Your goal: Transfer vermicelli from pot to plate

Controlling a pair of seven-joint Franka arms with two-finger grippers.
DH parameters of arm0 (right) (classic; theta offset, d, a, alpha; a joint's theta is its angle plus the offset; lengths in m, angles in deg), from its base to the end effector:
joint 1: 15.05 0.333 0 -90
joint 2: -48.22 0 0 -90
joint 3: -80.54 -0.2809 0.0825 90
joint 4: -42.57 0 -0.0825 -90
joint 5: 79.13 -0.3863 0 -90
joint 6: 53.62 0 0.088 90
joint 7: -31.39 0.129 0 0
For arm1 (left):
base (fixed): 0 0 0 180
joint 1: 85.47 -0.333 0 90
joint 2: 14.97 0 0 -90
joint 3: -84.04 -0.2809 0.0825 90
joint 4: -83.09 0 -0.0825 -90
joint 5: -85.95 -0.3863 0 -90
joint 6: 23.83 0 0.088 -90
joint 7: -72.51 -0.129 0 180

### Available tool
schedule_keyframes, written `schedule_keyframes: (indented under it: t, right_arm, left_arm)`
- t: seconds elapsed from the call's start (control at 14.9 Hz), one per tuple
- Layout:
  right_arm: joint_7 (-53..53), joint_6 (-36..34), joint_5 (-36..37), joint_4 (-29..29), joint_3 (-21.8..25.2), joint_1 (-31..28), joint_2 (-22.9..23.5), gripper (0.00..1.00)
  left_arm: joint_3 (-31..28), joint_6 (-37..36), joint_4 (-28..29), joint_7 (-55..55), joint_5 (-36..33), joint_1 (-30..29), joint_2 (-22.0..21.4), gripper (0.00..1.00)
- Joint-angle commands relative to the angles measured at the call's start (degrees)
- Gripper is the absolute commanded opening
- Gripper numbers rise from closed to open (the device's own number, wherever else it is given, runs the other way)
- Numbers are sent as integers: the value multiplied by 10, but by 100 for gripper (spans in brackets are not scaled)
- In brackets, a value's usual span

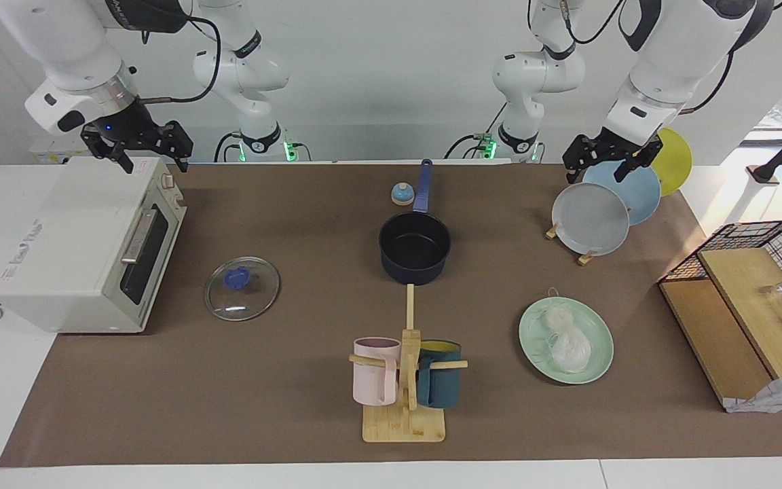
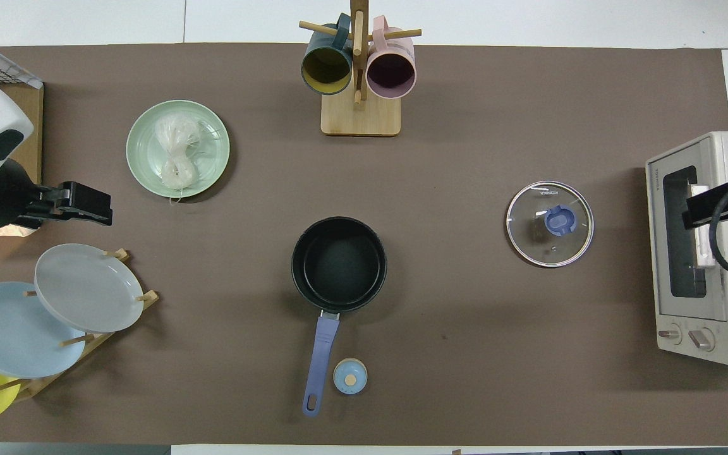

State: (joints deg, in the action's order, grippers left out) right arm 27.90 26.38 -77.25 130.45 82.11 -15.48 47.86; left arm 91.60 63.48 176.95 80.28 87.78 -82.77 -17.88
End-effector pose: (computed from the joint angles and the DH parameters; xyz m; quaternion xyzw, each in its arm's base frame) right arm 0.5330 -0.0233 0.5742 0.9977 0.0112 -0.0663 0.0131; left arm 0.5259 -0.1010 0.5593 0.9992 -0.0218 -0.0336 0.0075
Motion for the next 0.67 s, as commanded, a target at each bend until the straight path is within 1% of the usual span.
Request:
schedule_keyframes:
  t: [0.0, 0.61]
  right_arm:
    - [1, 0, -5, 15, -7, -10, -14, 100]
    - [1, 0, -5, 15, -7, -10, -14, 100]
  left_arm:
    - [-4, -14, -9, -4, 1, 5, -3, 100]
    - [-3, -14, -7, -13, 1, 1, -7, 100]
